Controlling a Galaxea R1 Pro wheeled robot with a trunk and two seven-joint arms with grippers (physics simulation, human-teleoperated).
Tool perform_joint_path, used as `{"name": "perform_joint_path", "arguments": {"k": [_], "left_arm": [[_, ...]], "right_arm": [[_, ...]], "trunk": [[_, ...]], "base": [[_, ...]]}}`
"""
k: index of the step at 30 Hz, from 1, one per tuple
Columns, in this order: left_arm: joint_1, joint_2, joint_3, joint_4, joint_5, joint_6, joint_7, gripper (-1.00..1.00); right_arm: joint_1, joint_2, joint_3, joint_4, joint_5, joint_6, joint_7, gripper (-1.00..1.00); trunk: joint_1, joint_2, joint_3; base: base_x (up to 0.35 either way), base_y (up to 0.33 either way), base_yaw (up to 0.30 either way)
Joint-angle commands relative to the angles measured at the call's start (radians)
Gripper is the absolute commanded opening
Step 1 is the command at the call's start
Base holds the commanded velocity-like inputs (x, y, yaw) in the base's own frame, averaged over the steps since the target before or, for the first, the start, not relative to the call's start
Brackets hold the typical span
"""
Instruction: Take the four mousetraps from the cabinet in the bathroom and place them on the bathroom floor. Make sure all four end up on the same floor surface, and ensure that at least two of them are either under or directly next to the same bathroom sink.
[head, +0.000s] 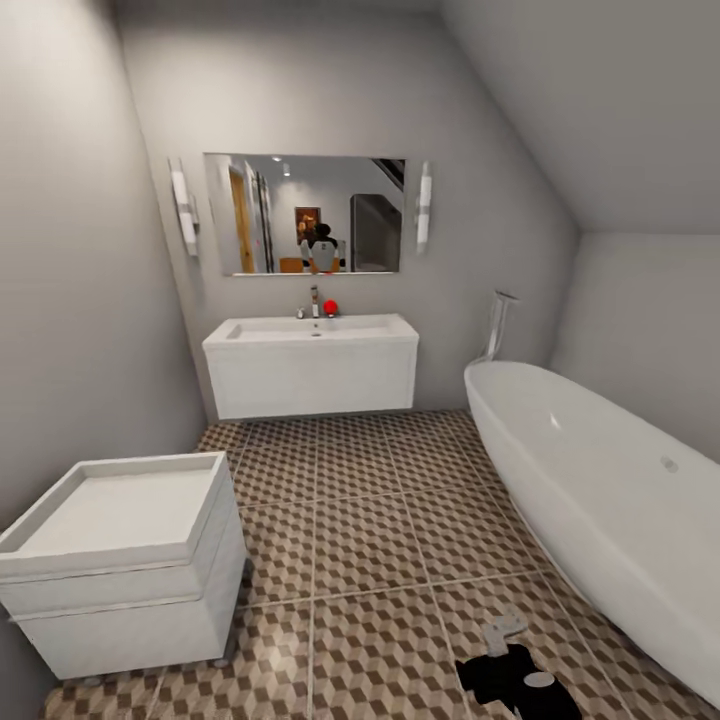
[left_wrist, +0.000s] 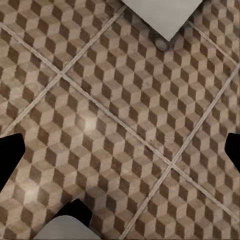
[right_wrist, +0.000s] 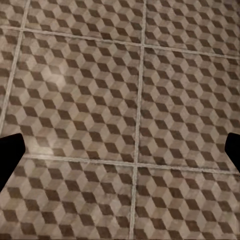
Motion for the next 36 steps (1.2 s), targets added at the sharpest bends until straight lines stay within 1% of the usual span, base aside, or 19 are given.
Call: {"name": "perform_joint_path", "arguments": {"k": [1, 2, 4, 5, 6, 7, 9, 11, 12, 13, 16, 17, 18, 19, 22, 27, 28, 32, 36], "left_arm": [[0.0, 0.0, 0.0, -0.001, 0.001, 0.001, 0.0, 1.0], [0.007, -0.002, -0.003, -0.026, 0.032, 0.011, 0.002, 1.0], [0.02, -0.005, -0.007, -0.066, 0.081, 0.028, 0.009, 1.0], [0.02, -0.005, -0.007, -0.066, 0.081, 0.028, 0.009, 1.0], [0.025, -0.007, -0.009, -0.081, 0.1, 0.034, 0.016, 1.0], [0.036, -0.013, -0.016, -0.119, 0.14, 0.04, 0.058, 1.0], [0.041, -0.019, -0.04, -0.147, 0.156, 0.039, 0.104, 1.0], [0.045, -0.021, -0.088, -0.174, 0.17, 0.035, 0.163, 1.0], [0.052, -0.02, -0.155, -0.205, 0.198, 0.028, 0.28, 1.0], [0.052, -0.02, -0.155, -0.205, 0.198, 0.028, 0.28, 1.0], [0.05, -0.018, -0.206, -0.228, 0.224, 0.023, 0.395, 1.0], [0.05, -0.018, -0.206, -0.228, 0.224, 0.023, 0.395, 1.0], [0.043, -0.011, -0.298, -0.272, 0.245, 0.017, 0.487, 1.0], [0.041, -0.008, -0.319, -0.274, 0.249, 0.015, 0.502, 1.0], [0.041, -0.005, -0.332, -0.265, 0.252, 0.007, 0.511, 1.0], [0.032, 0.0, -0.37, -0.2, 0.255, -0.027, 0.521, 1.0], [0.032, 0.0, -0.37, -0.2, 0.255, -0.027, 0.521, 1.0], [0.025, 0.001, -0.396, -0.176, 0.255, -0.038, 0.524, 1.0], [0.023, 0.002, -0.405, -0.167, 0.255, -0.041, 0.525, 1.0]], "right_arm": [[0.0, 0.0, 0.0, -0.003, 0.0, 0.002, 0.001, 1.0], [0.001, -0.002, 0.017, -0.051, 0.0, 0.045, 0.021, 1.0], [0.001, -0.004, 0.046, -0.144, -0.001, 0.13, 0.058, 1.0], [0.001, -0.004, 0.046, -0.144, -0.001, 0.13, 0.058, 1.0], [0.001, -0.005, 0.058, -0.185, -0.001, 0.166, 0.074, 1.0], [0.002, -0.007, 0.084, -0.29, -0.002, 0.239, 0.106, 1.0], [0.002, -0.008, 0.095, -0.351, -0.002, 0.265, 0.118, 1.0], [0.002, -0.009, 0.103, -0.4, -0.003, 0.283, 0.128, 1.0], [-0.001, -0.011, 0.107, -0.443, -0.003, 0.298, 0.157, 1.0], [-0.001, -0.011, 0.107, -0.443, -0.003, 0.298, 0.157, 1.0], [-0.01, -0.011, 0.106, -0.465, -0.003, 0.305, 0.208, 1.0], [-0.01, -0.011, 0.106, -0.465, -0.003, 0.305, 0.208, 1.0], [-0.047, -0.009, 0.106, -0.481, -0.003, 0.306, 0.26, 1.0], [-0.057, -0.007, 0.105, -0.483, -0.003, 0.304, 0.268, 1.0], [-0.063, -0.004, 0.105, -0.485, -0.002, 0.299, 0.272, 1.0], [-0.068, 0.003, 0.111, -0.487, -0.002, 0.226, 0.271, 1.0], [-0.068, 0.003, 0.111, -0.487, -0.002, 0.226, 0.271, 1.0], [-0.07, 0.007, 0.118, -0.488, -0.001, 0.171, 0.268, 1.0], [-0.078, 0.017, 0.122, -0.488, -0.001, 0.159, 0.262, 1.0]], "trunk": [[0.0, 0.0, 0.0], [0.0, 0.0, -0.001], [0.0, 0.0, -0.001], [0.0, 0.0, -0.002], [0.0, 0.0, -0.002], [0.0, 0.0, -0.003], [0.0, 0.0, -0.004], [0.0, 0.0, -0.005], [0.0, 0.0, -0.005], [0.0, 0.0, -0.006], [0.0, 0.0, -0.008], [0.0, 0.0, -0.008], [0.0, 0.0, -0.009], [0.0, 0.0, -0.009], [0.0, 0.0, -0.011], [0.0, 0.0, -0.014], [0.0, 0.0, -0.015], [0.0, 0.0, -0.018], [0.0, 0.0, -0.022]], "base": [[0.0, -0.002, 0.298], [0.0, -0.001, 0.298], [0.0, -0.001, 0.297], [0.0, -0.001, 0.297], [0.0, -0.001, 0.296], [0.0, 0.0, 0.295], [0.0, 0.0, 0.295], [0.0, 0.0, 0.294], [0.0, 0.0, 0.287], [0.0, 0.0, 0.287], [0.0, 0.0, 0.282], [0.0, 0.0, 0.28], [0.0, 0.0, 0.274], [0.0, 0.0, 0.273], [0.0, 0.0, 0.272], [-0.006, -0.014, 0.269], [-0.021, -0.053, 0.264], [-0.057, -0.149, 0.253], [-0.074, -0.22, 0.244]]}}
